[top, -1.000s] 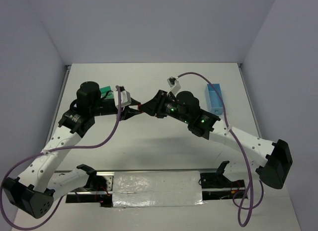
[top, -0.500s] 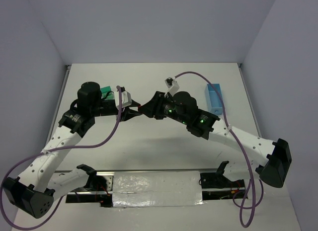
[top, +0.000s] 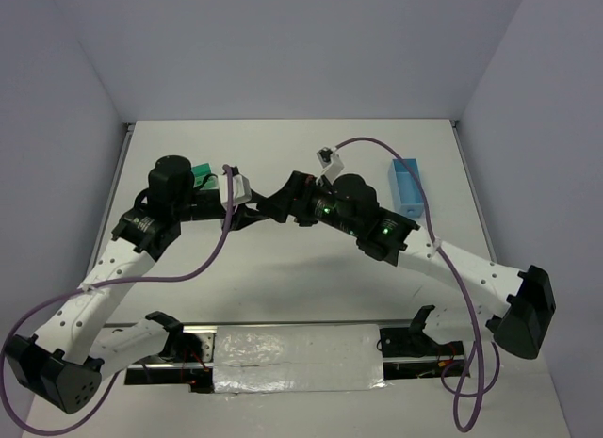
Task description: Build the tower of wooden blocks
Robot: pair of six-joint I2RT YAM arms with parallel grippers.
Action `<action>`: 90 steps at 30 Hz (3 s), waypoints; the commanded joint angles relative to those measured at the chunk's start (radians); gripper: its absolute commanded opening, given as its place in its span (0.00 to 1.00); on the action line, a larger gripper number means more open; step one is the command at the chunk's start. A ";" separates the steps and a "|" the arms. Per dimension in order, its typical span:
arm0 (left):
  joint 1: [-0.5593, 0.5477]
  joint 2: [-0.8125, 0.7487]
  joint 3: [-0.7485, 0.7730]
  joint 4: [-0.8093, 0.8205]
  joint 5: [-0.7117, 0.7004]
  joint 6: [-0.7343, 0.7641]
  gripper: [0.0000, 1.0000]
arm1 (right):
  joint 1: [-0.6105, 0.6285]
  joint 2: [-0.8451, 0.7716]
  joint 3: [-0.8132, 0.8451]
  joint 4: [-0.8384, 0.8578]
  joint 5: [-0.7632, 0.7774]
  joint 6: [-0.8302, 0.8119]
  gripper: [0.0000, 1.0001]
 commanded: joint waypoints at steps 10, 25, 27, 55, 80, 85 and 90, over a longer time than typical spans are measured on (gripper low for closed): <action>0.246 0.379 0.267 -0.097 0.032 0.247 0.00 | -0.426 -0.436 -0.344 0.003 -0.184 -0.043 1.00; 0.409 0.771 0.731 -0.485 -0.329 0.586 0.00 | -0.556 -0.449 -0.436 -0.125 -0.361 -0.342 1.00; 0.451 0.776 0.720 -0.490 -0.296 0.602 0.00 | -0.556 -0.406 -0.458 -0.094 -0.399 -0.327 1.00; 0.549 0.995 0.850 -0.540 -0.202 0.662 0.08 | -0.556 -0.381 -0.510 0.009 -0.493 -0.299 1.00; 0.525 1.035 0.844 -0.554 -0.272 0.670 0.29 | -0.556 -0.386 -0.524 0.022 -0.507 -0.298 1.00; 0.529 1.039 0.836 -0.553 -0.261 0.666 0.35 | -0.557 -0.383 -0.530 0.033 -0.514 -0.292 1.00; 0.529 1.047 0.836 -0.545 -0.265 0.651 0.37 | -0.556 -0.380 -0.529 0.033 -0.516 -0.293 1.00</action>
